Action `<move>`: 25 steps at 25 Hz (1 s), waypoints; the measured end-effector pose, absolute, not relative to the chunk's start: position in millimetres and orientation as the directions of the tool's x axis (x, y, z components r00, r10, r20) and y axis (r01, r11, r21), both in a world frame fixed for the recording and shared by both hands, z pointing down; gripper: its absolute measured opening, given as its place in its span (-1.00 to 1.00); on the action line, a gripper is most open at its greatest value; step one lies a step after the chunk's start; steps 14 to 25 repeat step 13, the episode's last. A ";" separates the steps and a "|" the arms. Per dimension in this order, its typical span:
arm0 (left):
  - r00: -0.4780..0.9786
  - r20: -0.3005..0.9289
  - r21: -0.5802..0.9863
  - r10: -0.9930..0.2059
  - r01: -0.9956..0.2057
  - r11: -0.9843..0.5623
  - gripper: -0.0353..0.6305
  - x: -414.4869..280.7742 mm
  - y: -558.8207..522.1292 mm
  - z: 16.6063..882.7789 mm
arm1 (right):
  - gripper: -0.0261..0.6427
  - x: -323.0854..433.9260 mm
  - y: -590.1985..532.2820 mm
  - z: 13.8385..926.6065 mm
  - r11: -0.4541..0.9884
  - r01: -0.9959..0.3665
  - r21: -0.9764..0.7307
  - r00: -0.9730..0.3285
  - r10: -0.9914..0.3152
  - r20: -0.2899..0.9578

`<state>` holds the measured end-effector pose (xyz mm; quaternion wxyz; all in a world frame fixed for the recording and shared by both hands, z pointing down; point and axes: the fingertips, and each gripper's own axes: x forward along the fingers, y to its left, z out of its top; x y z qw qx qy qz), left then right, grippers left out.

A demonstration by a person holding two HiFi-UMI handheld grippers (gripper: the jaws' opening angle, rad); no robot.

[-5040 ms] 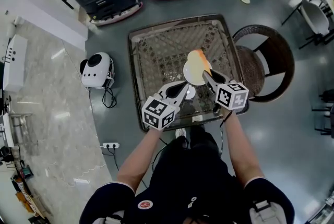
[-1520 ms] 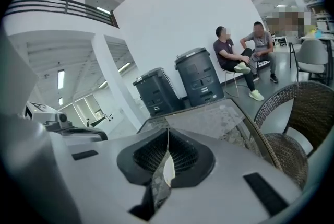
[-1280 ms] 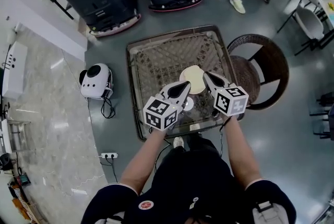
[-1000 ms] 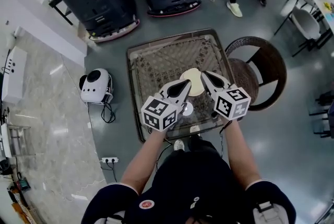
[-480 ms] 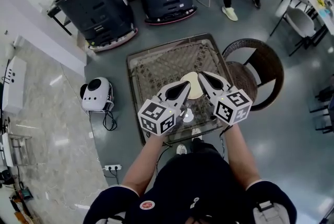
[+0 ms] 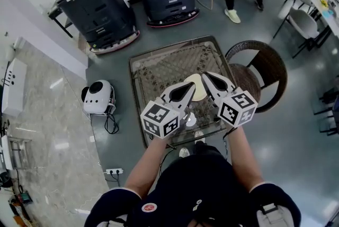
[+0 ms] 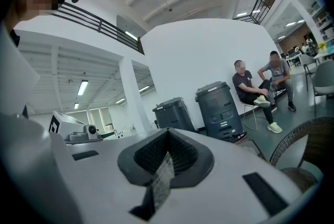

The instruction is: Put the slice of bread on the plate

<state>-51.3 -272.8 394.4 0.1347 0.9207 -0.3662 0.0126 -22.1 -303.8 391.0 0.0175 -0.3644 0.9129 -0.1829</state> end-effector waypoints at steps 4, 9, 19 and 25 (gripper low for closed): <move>0.731 0.114 0.239 -0.673 -0.678 -0.695 -0.88 -51.5 -271.3 391.0 | -0.90 -22.8 -302.2 386.2 0.672 -0.657 -0.341 -0.735 -0.671 0.094; 0.729 0.114 0.230 -0.675 -0.680 -0.696 -0.88 -50.5 -268.4 388.5 | -0.90 -21.3 -299.2 380.2 0.675 -0.655 -0.338 -0.736 -0.672 0.084; 0.729 0.118 0.230 -0.674 -0.681 -0.696 -0.87 -50.5 -264.2 389.7 | -0.90 -20.9 -295.1 378.2 0.676 -0.657 -0.335 -0.734 -0.674 0.079; 0.729 0.118 0.230 -0.674 -0.681 -0.696 -0.87 -50.5 -264.2 389.7 | -0.90 -20.9 -295.1 378.2 0.676 -0.657 -0.335 -0.734 -0.674 0.079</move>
